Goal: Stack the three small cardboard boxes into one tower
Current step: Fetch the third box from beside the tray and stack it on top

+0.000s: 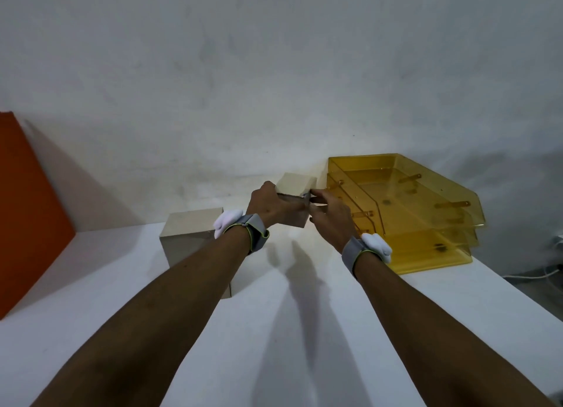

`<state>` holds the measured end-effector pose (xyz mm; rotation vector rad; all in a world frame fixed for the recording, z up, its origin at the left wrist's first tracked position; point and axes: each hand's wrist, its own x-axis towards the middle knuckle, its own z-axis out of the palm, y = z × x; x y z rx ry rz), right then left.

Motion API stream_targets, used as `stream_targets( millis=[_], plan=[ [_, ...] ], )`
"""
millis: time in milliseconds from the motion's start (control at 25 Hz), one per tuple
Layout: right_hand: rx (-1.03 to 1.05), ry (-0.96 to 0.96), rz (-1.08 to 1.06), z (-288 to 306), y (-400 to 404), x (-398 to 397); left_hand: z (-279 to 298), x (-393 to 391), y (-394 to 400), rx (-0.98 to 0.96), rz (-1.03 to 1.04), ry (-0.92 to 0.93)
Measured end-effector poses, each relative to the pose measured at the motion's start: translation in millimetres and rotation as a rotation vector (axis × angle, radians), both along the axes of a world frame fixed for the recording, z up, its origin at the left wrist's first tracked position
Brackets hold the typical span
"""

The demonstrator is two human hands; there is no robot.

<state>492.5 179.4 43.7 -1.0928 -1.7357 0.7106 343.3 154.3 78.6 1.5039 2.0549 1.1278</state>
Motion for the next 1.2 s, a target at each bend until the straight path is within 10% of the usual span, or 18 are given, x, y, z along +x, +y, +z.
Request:
stream_targets(
  millis=[600,1200],
  plan=[
    [-0.005,0.061,0.013,110.3,-17.1,-24.6,108.9,-51.5,-61.0,0.106,0.003,-0.022],
    [-0.339,-0.08,0.622,136.2,-49.9,-84.7,135.4,-146.1,-137.3,-0.017,-0.194,-0.344]
  ],
)
